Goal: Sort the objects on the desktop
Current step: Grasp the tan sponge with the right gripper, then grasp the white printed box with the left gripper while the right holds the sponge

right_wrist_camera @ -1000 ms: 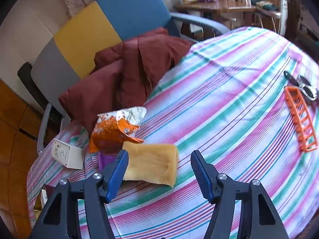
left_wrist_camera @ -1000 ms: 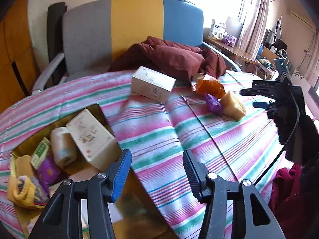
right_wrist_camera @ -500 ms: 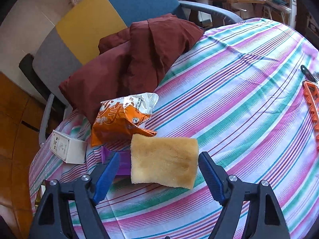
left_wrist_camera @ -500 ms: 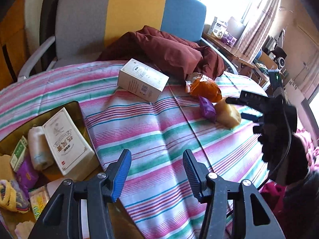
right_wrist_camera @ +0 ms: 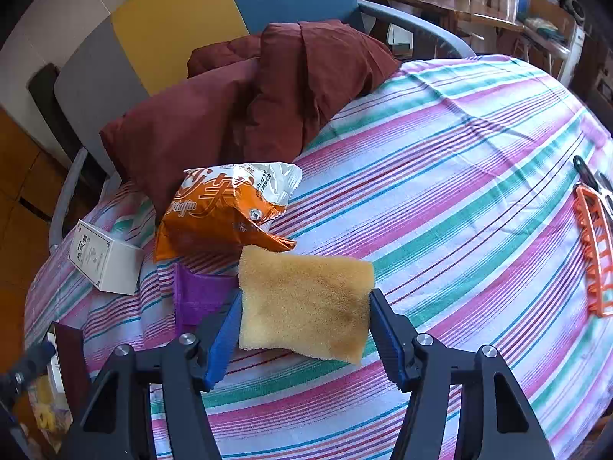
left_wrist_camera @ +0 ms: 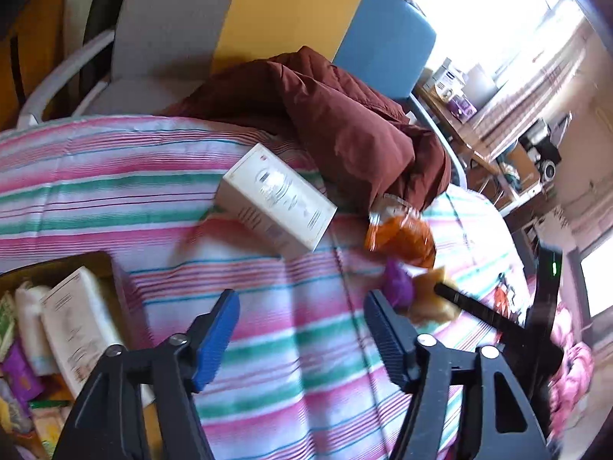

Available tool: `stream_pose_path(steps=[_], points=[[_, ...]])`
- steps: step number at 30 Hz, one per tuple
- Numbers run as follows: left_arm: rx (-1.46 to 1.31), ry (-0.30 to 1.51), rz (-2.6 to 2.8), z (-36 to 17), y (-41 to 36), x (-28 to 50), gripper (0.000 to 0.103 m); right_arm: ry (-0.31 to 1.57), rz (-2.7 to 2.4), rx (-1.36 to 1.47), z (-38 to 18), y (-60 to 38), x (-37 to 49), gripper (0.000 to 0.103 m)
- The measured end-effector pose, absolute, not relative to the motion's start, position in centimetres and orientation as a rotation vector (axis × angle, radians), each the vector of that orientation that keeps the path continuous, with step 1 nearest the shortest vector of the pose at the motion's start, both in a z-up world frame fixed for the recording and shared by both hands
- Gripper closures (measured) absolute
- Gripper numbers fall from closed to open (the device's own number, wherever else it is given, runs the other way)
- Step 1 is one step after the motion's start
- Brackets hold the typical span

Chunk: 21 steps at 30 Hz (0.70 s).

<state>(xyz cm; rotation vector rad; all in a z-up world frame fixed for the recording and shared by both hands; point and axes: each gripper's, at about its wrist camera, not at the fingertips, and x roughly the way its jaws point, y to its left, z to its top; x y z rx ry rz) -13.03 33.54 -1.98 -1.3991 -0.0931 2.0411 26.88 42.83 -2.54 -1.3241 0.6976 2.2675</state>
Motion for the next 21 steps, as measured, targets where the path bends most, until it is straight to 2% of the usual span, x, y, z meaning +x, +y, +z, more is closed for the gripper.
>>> stream_pose_path(steps=[6,8,13,21], points=[[-1.572,-0.289,2.008,-3.8,35.6,-17.3,0.029,0.674,2.278,-1.333,-2.0,42.4,26.8,0.039],[-1.616,-0.304,2.029,-4.3,36.4,-18.5,0.025,0.689,2.279,-1.331,-1.9,42.5,26.8,0.039],[-1.707,-0.383,2.070,-5.5,37.9,-20.3,0.023,0.693,2.298,-1.323,-1.4,42.5,26.8,0.039],[-1.740,-0.298,2.164,-6.6,41.1,-21.7,0.022,0.666,2.276,-1.352,-1.7,42.8,26.8,0.039]])
